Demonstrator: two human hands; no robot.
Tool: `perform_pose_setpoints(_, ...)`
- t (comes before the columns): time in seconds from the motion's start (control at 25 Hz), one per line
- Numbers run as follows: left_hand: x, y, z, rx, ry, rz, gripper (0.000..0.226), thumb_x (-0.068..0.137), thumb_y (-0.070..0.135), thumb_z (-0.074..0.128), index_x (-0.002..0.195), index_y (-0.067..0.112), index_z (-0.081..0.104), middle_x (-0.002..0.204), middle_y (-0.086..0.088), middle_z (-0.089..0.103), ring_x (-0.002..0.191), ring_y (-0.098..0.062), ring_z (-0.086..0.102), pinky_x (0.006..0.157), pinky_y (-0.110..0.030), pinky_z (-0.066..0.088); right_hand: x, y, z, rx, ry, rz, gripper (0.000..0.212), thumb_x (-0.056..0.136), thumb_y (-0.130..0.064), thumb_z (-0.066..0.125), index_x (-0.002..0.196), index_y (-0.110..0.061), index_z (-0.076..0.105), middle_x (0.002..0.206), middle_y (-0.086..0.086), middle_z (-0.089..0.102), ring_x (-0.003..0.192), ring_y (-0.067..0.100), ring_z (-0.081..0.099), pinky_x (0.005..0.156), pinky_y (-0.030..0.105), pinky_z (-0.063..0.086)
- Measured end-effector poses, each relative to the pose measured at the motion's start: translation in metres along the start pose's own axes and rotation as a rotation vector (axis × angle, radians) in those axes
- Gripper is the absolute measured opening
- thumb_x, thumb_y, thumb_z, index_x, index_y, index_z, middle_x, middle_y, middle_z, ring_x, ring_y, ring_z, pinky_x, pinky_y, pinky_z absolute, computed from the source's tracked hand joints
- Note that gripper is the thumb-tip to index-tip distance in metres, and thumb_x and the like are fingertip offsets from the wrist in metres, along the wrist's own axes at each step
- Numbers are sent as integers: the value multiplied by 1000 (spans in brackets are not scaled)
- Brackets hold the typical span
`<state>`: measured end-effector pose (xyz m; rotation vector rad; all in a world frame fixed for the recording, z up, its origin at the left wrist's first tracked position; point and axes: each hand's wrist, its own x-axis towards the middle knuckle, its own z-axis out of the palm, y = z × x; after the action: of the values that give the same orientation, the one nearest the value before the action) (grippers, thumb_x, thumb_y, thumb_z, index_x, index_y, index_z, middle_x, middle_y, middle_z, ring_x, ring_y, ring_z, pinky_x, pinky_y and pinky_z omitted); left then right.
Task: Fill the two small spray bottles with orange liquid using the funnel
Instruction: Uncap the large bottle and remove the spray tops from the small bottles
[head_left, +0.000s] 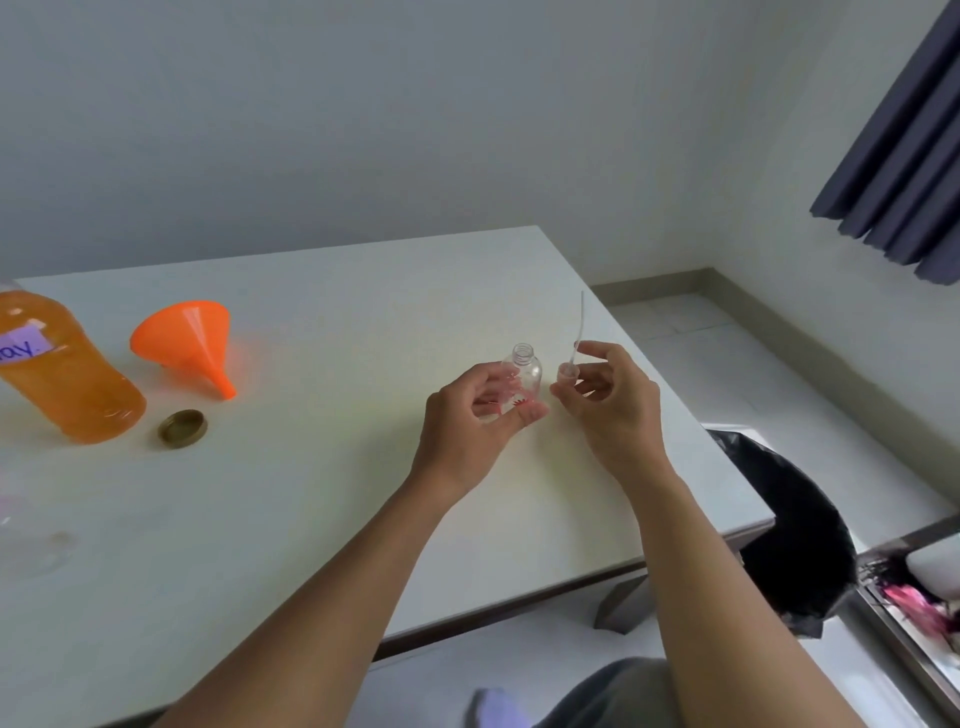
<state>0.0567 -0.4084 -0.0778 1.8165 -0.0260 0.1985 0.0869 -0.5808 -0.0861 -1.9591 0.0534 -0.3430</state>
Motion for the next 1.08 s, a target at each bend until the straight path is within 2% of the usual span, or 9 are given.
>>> perform_pose_setpoints(0.16,0,-7,1,8,-17,-7,62,66,36,89,123,27,64,107,11,72,94,-4,69,78,-8,50,4,4,5,-62,8,-23,32,88,-19,77,119,-21,66,89,-9,75,65,-4,63,64,7,49)
perform_pose_setpoints(0.24,-1,-11,-2,-2,-19,-8,68,62,33,92,124,27,63,108,11,71,96,-3,68,84,-12,51,6,4,6,-76,8,-13,31,88,-20,76,118,-21,66,90,-9,75,65,-6,62,62,4,47)
perform_pose_setpoints(0.48,-3,-11,-4,15,-3,37,50,64,19,92,109,24,69,93,13,71,85,-6,67,81,-17,55,6,0,9,-123,8,18,37,88,-28,76,122,-21,65,92,-9,75,77,3,68,65,11,47)
perform_pose_setpoints(0.6,-5,-10,-4,18,-24,13,54,64,18,92,113,21,69,96,12,71,89,-7,67,83,-17,55,1,-3,3,-148,-19,20,53,88,-35,76,135,-25,54,101,-12,72,83,6,67,72,18,52)
perform_pose_setpoints(0.72,-13,-16,-15,23,-33,3,52,68,5,86,115,17,68,101,5,72,93,-10,68,89,-24,56,-12,-8,-8,-174,-79,43,67,90,-18,73,145,-29,37,106,-9,62,83,8,63,66,17,47)
perform_pose_setpoints(0.8,-26,-17,-28,18,-31,-1,48,72,-3,78,115,14,67,103,2,72,94,-11,68,90,-27,56,-21,-14,-16,-167,-51,78,57,91,-4,63,138,-28,42,103,-1,61,82,12,62,63,18,45)
perform_pose_setpoints(0.88,-46,-15,-45,22,-1,-10,42,77,-5,70,114,16,67,103,3,72,95,-11,68,89,-24,56,-35,-25,-18,-174,-5,55,43,87,3,58,119,-26,54,98,2,61,84,16,62,64,18,44)
perform_pose_setpoints(1.0,-93,-8,-86,45,140,-25,35,83,-3,62,110,19,69,100,8,72,94,-6,68,84,-15,53,-72,-52,-4,-228,-31,-195,34,79,10,62,89,-22,63,90,1,61,75,11,57,63,11,43)
perform_pose_setpoints(1.08,-129,-5,-120,80,298,-23,33,85,-3,61,106,22,69,100,12,71,94,-3,67,81,-11,52,-98,-67,17,-244,-169,-395,30,78,10,64,85,-20,65,89,-3,60,73,10,56,63,10,43)
